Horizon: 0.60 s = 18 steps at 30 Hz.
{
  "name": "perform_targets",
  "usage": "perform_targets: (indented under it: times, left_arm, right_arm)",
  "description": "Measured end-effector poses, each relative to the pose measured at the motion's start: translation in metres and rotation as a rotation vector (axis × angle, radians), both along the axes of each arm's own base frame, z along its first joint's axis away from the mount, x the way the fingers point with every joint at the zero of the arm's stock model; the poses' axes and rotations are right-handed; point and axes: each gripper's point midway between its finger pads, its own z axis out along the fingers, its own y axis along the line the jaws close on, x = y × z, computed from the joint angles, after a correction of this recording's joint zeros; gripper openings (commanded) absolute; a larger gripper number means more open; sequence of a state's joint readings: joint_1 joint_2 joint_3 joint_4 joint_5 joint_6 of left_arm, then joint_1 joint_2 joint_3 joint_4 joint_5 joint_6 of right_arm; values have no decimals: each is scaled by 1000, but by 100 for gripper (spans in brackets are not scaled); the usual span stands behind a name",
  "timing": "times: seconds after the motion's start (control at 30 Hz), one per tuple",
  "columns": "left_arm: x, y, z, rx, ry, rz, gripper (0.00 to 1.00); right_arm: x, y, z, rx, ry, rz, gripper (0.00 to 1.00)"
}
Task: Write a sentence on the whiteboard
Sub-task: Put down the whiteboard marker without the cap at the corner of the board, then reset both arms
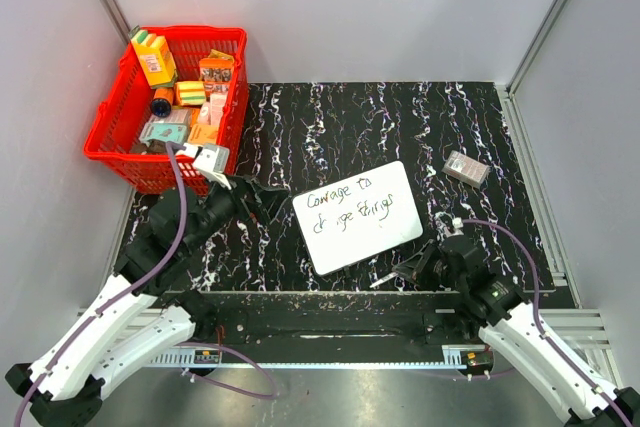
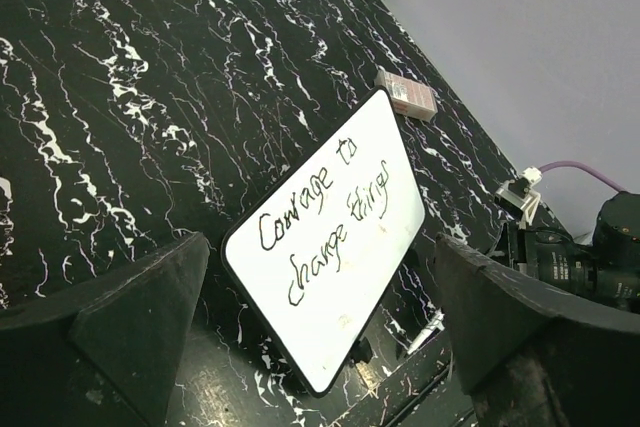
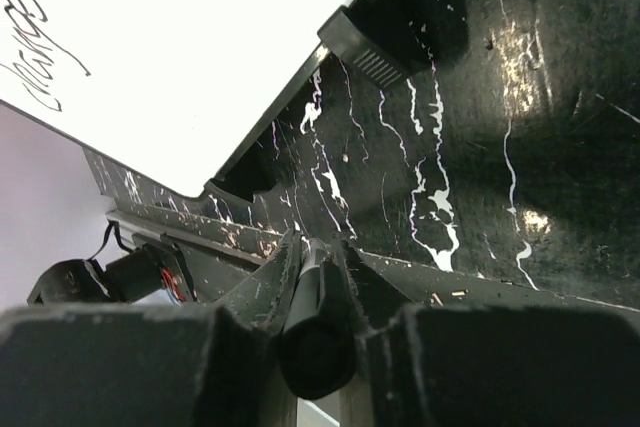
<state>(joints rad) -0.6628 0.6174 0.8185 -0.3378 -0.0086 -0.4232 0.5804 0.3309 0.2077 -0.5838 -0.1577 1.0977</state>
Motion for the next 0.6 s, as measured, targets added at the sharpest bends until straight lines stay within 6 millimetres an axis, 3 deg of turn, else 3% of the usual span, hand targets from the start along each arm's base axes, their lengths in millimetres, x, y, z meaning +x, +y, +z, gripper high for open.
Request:
perform_targets:
  times: [0.3, 0.4, 0.6]
  left_arm:
    - [-2, -5, 8, -26, -24, -23, 99]
    - [-1, -7, 11, -35, -31, -26, 99]
    - [-3, -10, 10, -48, -26, -41, 99]
  right_arm:
    - [6, -5, -8, -38, 26, -45, 25]
    - [8, -7, -12, -57, 32, -59, 35]
    - [14, -11, -7, -67, 8, -91, 69]
